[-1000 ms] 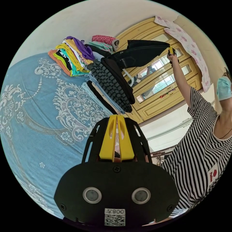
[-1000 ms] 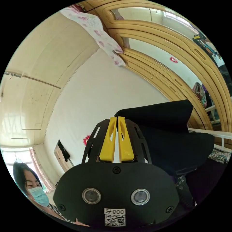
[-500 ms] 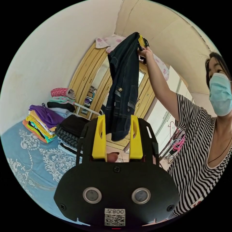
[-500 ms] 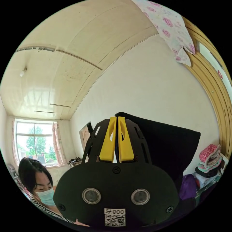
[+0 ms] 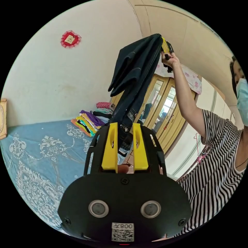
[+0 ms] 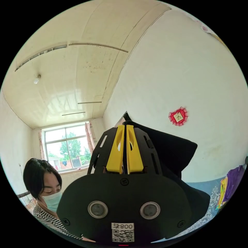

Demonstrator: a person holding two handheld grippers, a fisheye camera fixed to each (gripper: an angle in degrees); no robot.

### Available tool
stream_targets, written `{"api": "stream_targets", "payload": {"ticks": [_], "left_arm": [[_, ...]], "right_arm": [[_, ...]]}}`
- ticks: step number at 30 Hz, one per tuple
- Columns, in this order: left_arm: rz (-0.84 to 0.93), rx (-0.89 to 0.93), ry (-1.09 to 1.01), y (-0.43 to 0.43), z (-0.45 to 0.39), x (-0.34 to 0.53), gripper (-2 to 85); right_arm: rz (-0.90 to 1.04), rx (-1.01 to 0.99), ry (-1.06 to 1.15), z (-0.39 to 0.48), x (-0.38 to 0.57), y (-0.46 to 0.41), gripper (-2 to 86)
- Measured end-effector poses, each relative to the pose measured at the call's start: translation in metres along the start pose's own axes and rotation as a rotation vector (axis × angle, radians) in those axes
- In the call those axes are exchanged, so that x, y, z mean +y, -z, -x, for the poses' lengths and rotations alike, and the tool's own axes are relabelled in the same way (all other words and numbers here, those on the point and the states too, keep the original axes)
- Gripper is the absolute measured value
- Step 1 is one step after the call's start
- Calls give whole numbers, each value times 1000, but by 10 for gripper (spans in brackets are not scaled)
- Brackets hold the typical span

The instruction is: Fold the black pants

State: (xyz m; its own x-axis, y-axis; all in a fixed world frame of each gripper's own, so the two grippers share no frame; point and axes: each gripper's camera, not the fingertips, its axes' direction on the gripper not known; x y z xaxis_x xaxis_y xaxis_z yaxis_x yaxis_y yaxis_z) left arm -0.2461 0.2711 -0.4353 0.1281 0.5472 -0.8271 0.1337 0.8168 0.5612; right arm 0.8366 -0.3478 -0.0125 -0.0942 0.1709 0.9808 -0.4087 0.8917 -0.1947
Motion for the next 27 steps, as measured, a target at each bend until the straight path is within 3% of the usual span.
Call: {"api": "stream_targets", "payload": {"ticks": [3, 7, 12, 16, 23, 27], "left_arm": [[-79, -165, 28, 51, -14, 3, 114], [-19, -213, 36, 87, -31, -3, 120], [13, -281, 59, 125, -50, -7, 58], [23, -437, 101, 175, -70, -4, 37], [-105, -718, 278, 309, -75, -26, 24], [-167, -862, 247, 372, -85, -67, 21]], "right_arm": [[37, -9, -2, 12, 11, -48, 4], [101, -46, -37, 14, 24, -116, 4], [181, -86, -86, 0, 43, -185, 4], [234, -126, -163, -32, 64, -234, 5], [329, -168, -268, -88, 92, -312, 5], [329, -229, -291, -111, 92, -355, 5]]}}
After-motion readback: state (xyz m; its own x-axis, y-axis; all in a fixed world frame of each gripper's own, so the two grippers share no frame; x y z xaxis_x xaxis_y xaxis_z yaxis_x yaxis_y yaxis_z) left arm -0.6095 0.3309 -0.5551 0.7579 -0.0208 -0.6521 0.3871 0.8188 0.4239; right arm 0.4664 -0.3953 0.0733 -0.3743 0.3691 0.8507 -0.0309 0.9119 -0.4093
